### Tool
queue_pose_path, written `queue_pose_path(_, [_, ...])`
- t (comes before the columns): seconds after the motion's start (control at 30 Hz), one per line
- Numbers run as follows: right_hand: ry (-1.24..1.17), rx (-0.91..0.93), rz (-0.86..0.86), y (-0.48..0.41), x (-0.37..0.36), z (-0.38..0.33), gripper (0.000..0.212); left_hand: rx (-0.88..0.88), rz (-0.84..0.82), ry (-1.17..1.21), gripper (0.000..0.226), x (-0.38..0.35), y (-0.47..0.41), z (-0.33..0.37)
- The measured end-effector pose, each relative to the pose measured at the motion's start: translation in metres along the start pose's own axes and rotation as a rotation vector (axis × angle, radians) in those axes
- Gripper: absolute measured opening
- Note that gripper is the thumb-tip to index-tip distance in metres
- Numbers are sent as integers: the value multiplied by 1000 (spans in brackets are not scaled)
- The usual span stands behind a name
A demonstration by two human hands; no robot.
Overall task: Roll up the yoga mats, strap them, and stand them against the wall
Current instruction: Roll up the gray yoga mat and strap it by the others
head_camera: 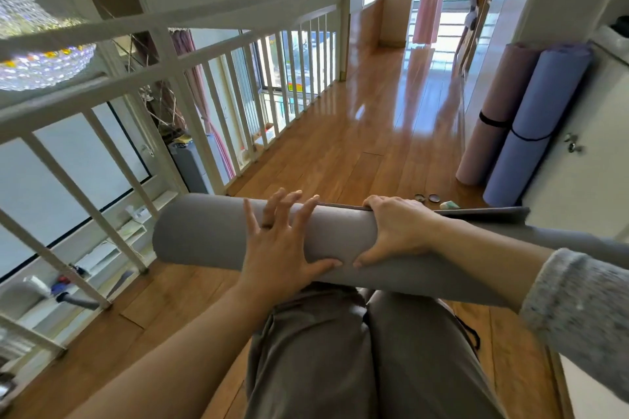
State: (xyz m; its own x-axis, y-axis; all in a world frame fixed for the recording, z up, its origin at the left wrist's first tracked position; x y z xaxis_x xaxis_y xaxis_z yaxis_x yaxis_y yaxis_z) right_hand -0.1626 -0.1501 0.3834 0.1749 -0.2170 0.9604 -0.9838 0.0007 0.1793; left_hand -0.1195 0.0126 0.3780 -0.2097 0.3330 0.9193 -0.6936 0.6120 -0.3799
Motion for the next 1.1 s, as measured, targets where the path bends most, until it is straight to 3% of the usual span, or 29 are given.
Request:
queue_pose_path(0.13, [-74, -52, 279, -7, 29, 21, 97, 420, 125, 167, 128, 10, -15, -9])
queue_pose_path(0.23, [-156, -114, 561, -11, 69, 34, 116, 792, -88, 753, 128, -7, -47, -12])
queue_pose_path(0.3, [-280, -137, 637, -16, 87, 40, 132, 821, -262, 1274, 115, -19, -72, 6])
queue_pose_path(0.37, [-360, -141, 681, -25, 96, 47, 140, 736, -366, 1550, 95, -14, -96, 25])
queue_pose_path(0.47, [-432, -103, 649, -42, 97, 60, 144, 652, -346, 1644, 63, 2, -127, 31])
queue_pose_path(0.5, [-516, -65, 603, -49, 94, 66, 136, 668, -332, 1678, 48, 2, -134, 27])
queue_pose_path(0.57, [-771, -64, 520, -60, 88, 84, 83, 782, -335, 1733, 27, -11, -140, 14])
queue_pose_path(0.63, [-1074, -121, 491, -64, 79, 103, 17, 815, -380, 1696, 31, -27, -145, 4])
queue_pose_path(0.67, [-1222, -125, 488, -66, 74, 110, 10, 816, -414, 1672, 38, -37, -148, 2])
queue_pose_path(0.77, [-1562, -198, 419, -74, 49, 123, 35, 859, -493, 1630, 69, -69, -156, 2])
queue_pose_path(0.87, [-1610, -310, 278, -90, 23, 144, 74, 917, -474, 1594, 82, -106, -159, 1])
queue_pose_path(0.93, [-1618, -345, 160, -99, 7, 153, 85, 941, -462, 1540, 84, -130, -157, 0])
queue_pose_path(1.03, [-1636, -444, 54, -111, -23, 169, 91, 977, -500, 1465, 105, -168, -155, -2])
queue_pose_path(1.1, [-1668, -516, 33, -116, -43, 180, 96, 951, -526, 1441, 92, -188, -158, 2])
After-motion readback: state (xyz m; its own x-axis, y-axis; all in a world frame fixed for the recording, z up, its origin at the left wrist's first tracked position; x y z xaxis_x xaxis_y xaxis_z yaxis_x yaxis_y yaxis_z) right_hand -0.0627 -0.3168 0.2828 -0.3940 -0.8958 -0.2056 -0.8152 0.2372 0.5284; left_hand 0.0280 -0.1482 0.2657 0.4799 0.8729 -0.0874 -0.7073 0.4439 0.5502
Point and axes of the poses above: each hand's wrist, its own y-axis away from the middle knuckle, its own x-axis out of the back of the hand, z = x × y, the point moved 8 cm from there along -y, towards the middle knuckle, and after that the axes turned 6 degrees about x, right-handed, at the moved point
